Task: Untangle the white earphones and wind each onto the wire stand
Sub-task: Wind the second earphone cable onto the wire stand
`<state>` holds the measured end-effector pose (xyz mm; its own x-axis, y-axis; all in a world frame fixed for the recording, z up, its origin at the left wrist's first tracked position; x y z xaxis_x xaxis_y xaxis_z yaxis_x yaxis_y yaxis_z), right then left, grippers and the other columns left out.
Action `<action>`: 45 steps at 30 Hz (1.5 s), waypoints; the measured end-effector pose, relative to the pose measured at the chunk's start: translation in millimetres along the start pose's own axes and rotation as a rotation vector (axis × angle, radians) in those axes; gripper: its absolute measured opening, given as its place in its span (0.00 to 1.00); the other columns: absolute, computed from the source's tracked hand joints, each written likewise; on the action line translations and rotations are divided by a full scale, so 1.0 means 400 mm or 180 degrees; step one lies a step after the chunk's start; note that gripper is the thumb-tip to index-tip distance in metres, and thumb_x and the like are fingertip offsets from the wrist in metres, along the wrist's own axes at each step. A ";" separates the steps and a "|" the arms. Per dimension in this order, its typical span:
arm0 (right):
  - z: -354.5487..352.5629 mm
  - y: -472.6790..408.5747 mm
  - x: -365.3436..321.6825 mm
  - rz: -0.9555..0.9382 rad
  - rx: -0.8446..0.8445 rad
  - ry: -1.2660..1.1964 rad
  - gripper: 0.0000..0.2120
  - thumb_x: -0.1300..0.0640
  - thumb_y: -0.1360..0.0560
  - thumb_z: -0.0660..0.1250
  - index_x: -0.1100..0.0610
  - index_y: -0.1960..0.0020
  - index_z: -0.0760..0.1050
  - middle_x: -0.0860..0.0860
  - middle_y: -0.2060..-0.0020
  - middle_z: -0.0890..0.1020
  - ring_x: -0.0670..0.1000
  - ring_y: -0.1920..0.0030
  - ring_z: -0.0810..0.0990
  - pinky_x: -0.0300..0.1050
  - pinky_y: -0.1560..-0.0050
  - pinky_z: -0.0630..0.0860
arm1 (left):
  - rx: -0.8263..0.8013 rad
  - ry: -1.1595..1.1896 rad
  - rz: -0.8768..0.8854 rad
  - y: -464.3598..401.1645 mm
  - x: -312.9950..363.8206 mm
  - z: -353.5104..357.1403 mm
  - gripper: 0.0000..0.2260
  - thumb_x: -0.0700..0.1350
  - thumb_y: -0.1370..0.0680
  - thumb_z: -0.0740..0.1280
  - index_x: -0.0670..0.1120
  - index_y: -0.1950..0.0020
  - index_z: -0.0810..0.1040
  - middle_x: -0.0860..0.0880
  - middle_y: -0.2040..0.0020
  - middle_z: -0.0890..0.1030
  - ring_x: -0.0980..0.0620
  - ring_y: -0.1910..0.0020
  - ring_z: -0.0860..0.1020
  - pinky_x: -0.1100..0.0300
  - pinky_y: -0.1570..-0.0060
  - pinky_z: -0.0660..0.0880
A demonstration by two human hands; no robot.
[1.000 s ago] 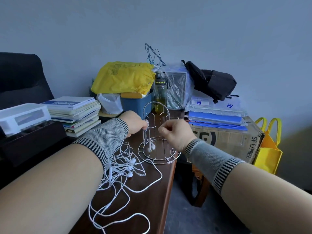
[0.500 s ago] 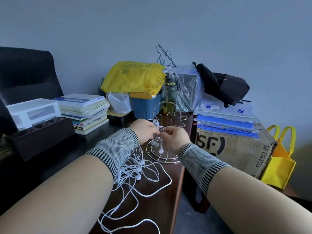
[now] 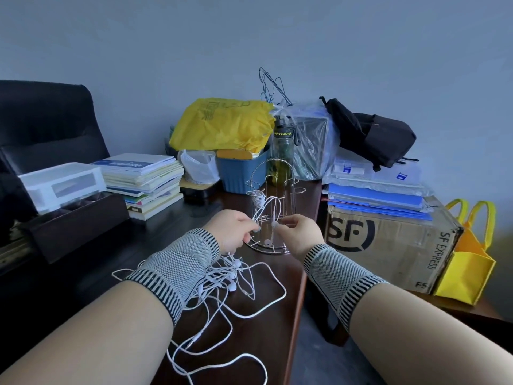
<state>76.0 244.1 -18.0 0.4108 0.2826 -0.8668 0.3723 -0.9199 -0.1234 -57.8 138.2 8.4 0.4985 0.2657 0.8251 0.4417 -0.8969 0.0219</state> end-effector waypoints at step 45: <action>-0.012 0.248 -0.069 -0.0162 -0.0367 -0.0428 0.20 0.45 0.26 0.67 0.58 0.69 0.79 0.49 0.76 0.75 0.49 0.74 0.70 0.45 0.68 0.70 | -0.0874 -0.0405 0.0308 0.205 0.029 0.126 0.12 0.34 0.21 0.59 0.42 0.64 0.70 0.48 0.73 0.72 0.53 0.75 0.75 0.61 0.69 0.75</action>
<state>105.7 146.2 -3.9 0.2769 0.2820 -0.9186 0.4858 -0.8659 -0.1194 21.8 85.5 -8.8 0.6253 0.2012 0.7540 0.1784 -0.9775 0.1128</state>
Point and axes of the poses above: each hand's wrist, its own y-axis away from the middle knuckle, its own z-axis out of the palm, x = y × z, the point moved 10 cm from there along -y, towards the middle knuckle
